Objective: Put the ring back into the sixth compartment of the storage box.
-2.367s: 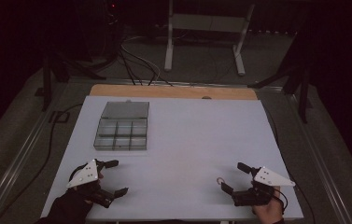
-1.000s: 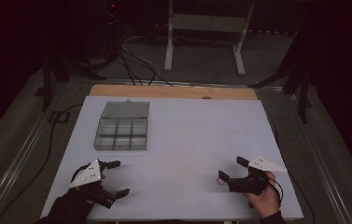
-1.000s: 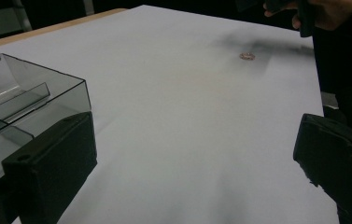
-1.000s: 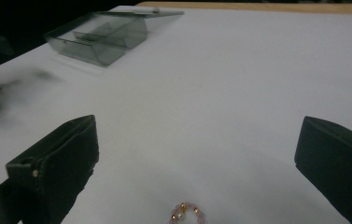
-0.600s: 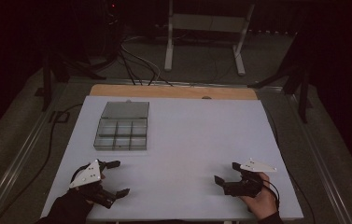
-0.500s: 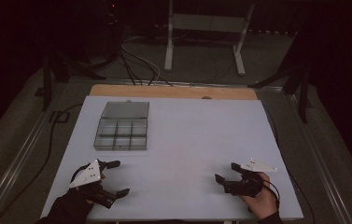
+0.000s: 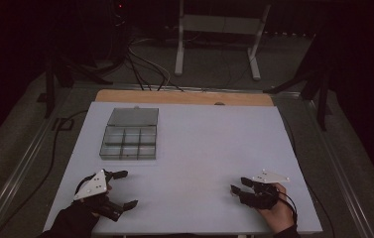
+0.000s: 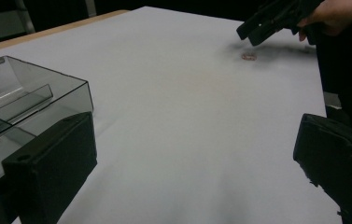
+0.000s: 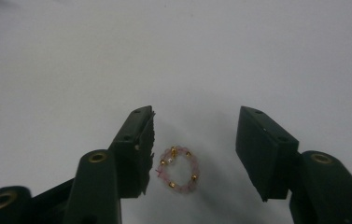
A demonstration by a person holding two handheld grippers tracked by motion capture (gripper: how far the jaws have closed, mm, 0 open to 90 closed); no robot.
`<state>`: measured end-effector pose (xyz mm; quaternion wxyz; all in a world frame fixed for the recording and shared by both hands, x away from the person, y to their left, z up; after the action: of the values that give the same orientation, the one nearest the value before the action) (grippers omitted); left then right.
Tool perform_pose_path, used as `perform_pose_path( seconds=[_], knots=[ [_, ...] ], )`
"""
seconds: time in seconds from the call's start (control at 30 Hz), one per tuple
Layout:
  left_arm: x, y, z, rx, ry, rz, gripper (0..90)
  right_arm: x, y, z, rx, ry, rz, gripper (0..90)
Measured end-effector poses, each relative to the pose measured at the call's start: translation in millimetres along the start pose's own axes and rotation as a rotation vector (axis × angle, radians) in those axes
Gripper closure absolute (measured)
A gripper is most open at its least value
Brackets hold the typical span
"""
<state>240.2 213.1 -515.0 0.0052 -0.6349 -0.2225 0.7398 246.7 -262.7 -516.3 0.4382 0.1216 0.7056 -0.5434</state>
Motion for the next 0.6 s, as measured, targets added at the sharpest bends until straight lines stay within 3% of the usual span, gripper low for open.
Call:
perform_pose_path(
  seconds=[0.33, 0.6],
  knots=[
    [0.4, 0.8, 0.1, 0.005, -0.002, -0.008, 0.4, 2.1, 4.6, -2.2, 0.023, -0.027, -0.041, 63.4],
    [0.5, 1.1, 0.0, 0.009, -0.005, -0.007, 0.4, 3.5, 9.3, -6.4, 0.051, -0.081, -0.07, 72.5]
  ],
)
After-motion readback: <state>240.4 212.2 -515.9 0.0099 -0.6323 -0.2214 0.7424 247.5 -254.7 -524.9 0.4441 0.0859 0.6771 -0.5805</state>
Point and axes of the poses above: each handheld gripper's, and its own axes: y roughly forward along the jaws, x roughly out of its underside, z roughly to its right, the point moved 1 cm from there along y, roughly forward along the jaws, and after that the axes turned 8 degrees about x, right-handed, at the moved point
